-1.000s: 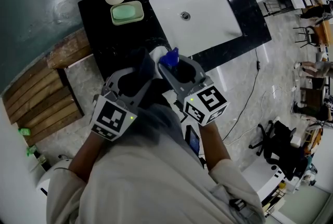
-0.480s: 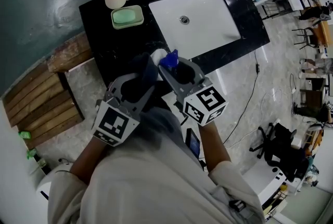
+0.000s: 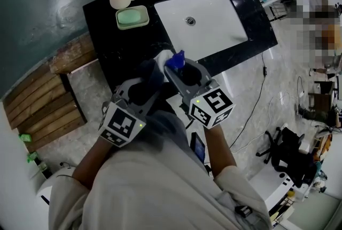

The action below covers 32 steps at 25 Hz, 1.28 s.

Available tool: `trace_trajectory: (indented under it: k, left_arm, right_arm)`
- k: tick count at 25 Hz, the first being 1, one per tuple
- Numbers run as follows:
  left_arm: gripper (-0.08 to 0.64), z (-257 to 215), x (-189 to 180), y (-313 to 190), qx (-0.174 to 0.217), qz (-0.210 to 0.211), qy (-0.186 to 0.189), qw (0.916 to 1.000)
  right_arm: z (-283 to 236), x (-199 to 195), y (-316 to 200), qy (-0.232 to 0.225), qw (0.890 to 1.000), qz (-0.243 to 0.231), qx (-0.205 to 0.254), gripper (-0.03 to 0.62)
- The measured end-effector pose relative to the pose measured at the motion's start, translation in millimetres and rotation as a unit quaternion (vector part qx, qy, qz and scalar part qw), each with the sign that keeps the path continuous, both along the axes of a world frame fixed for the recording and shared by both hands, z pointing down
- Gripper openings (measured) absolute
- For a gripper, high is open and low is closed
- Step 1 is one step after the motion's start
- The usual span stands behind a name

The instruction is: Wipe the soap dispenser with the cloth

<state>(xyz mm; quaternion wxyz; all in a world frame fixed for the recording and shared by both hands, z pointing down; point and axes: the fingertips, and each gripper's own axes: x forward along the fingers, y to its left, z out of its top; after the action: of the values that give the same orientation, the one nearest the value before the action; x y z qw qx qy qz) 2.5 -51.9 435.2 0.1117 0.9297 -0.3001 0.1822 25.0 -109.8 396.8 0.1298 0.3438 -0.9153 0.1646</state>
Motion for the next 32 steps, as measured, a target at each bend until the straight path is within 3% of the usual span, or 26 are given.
trace_trajectory:
  k: [18,24,27,32]
  left_arm:
    - [0.103,52.7,-14.3,-4.3,-0.072,0.002,-0.064,0.9954]
    - [0.103,69.3,-12.8,-2.6,-0.097,0.005,-0.067,0.9931]
    - [0.103,77.3,-14.1,-2.3,-0.112,0.002,-0.056,0.9921]
    - [0.103,83.6,-21.8,-5.3,-0.157,-0.018,-0.001,0.9874]
  right_arm:
    - [-3.2,-13.5,4.9,0.019,0.999,-0.026,0.017,0.133]
    - [-2.5,-18.6,8.4,0.027,0.999,-0.036,0.027,0.133]
    - [-2.5,-21.6,11.4,0.039,0.998,-0.041,0.034,0.133]
    - [-0.8,-24.3,12.9,0.047,0.997,-0.042,0.041,0.133]
